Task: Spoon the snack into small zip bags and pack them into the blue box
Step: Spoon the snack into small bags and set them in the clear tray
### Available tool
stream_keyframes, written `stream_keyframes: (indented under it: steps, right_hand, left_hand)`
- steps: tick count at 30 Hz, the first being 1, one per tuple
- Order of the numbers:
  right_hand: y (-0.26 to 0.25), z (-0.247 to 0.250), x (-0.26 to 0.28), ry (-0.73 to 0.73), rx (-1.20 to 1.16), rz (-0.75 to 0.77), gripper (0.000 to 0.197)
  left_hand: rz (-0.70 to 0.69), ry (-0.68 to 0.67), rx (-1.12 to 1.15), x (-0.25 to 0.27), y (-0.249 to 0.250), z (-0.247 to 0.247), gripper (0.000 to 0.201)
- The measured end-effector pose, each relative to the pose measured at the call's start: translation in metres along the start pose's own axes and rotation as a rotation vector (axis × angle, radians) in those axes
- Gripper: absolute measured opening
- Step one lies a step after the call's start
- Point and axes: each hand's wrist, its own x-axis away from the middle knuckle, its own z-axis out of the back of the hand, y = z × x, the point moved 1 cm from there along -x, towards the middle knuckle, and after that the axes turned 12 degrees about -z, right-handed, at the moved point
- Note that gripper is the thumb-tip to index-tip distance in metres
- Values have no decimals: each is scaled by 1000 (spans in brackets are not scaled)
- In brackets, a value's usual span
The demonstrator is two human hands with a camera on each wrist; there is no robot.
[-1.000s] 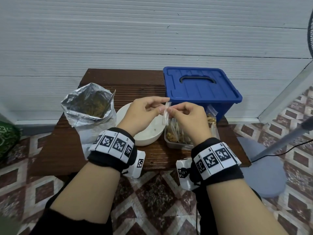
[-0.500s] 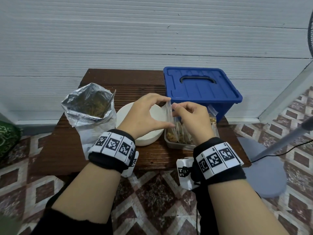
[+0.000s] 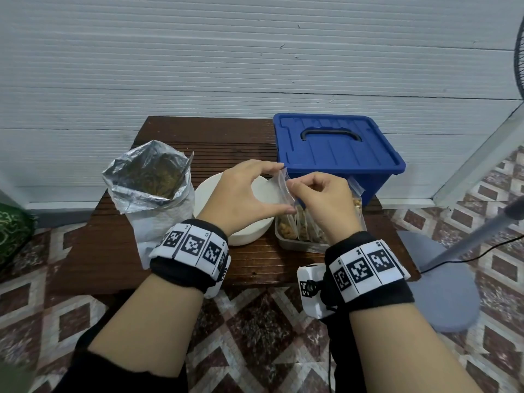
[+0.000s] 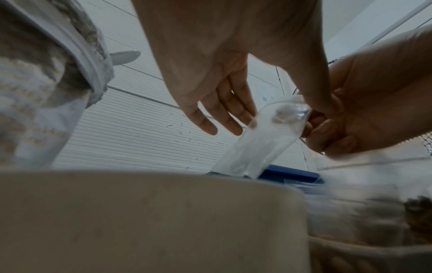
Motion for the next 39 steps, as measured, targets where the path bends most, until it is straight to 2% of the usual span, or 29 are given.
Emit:
stream_keyframes:
  steps: [3, 6, 10, 12, 16, 19, 22, 26, 30, 35, 39]
  right_hand:
    - [0, 0, 0, 5, 14, 12, 15]
    - [0, 1, -1, 35, -13, 8, 18]
    - [-2, 3, 1, 5, -32, 5, 8]
    - [-2, 3, 1, 4, -6, 7, 7]
    - [-1, 4, 1, 37, 9, -1, 8]
    - [-2, 4, 2, 40, -5, 5, 10]
    - [-6, 4, 3, 58, -48, 8, 21]
    - [-8, 4, 4, 80, -92, 10, 26]
    - [-10, -5, 5, 72, -105, 41, 22]
    - [-19, -25, 13, 8, -3, 120, 14]
    - [-32, -51, 19, -95, 57, 146, 9]
  left_hand:
    - [-11, -10, -30, 1, -1, -2, 65]
    - [-27, 48, -52, 1, -1, 1, 53]
    - [-70, 121, -84, 1, 0, 2, 42]
    - [-78, 112, -73, 1, 2, 1, 42]
    - [-65, 50, -23, 1, 3, -1, 56]
    - [-58, 62, -21, 1, 2, -1, 52]
    - [-58, 149, -13, 0, 4, 3, 43]
    - [-51, 317, 19, -3, 14, 16, 40]
    - [-56, 503, 21, -5, 26, 40, 39]
    - [-13, 756, 128, -3, 36, 82, 39]
    - [-4, 800, -57, 9, 27, 123, 38]
